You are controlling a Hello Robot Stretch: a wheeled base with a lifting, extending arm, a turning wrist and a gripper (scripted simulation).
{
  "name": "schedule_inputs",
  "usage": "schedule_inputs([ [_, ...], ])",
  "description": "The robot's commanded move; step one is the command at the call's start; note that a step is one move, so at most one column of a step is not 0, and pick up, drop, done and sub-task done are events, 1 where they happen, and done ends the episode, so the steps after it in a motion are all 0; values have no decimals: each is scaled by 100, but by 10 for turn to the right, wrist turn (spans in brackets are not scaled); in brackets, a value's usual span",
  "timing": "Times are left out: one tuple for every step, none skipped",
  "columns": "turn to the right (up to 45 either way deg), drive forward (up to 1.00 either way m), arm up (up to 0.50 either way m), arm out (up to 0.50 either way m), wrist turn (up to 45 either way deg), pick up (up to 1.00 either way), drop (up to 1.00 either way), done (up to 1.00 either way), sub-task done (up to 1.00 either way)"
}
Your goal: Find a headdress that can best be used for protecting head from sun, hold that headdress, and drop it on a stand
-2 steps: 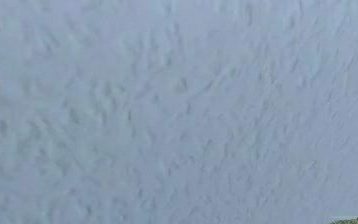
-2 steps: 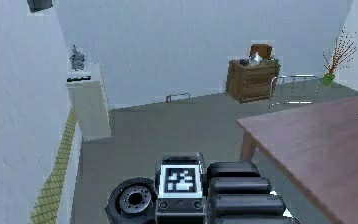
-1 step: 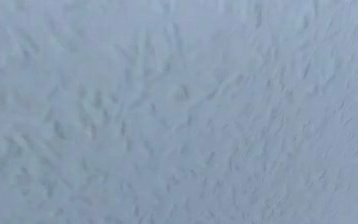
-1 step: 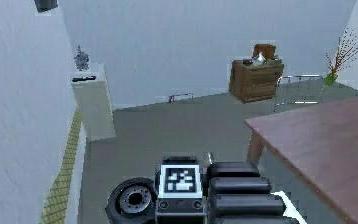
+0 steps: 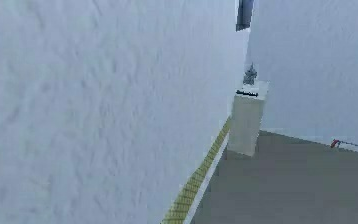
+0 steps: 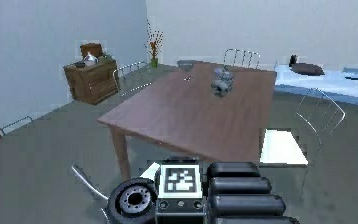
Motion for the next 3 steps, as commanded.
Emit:
schedule_inputs([
  [360, 0, 0, 0, 0, 0, 0, 0, 0],
  [0, 70, 0, 0, 0, 0, 0, 0, 0],
  [300, 0, 0, 0, 0, 0, 0, 0, 0],
])
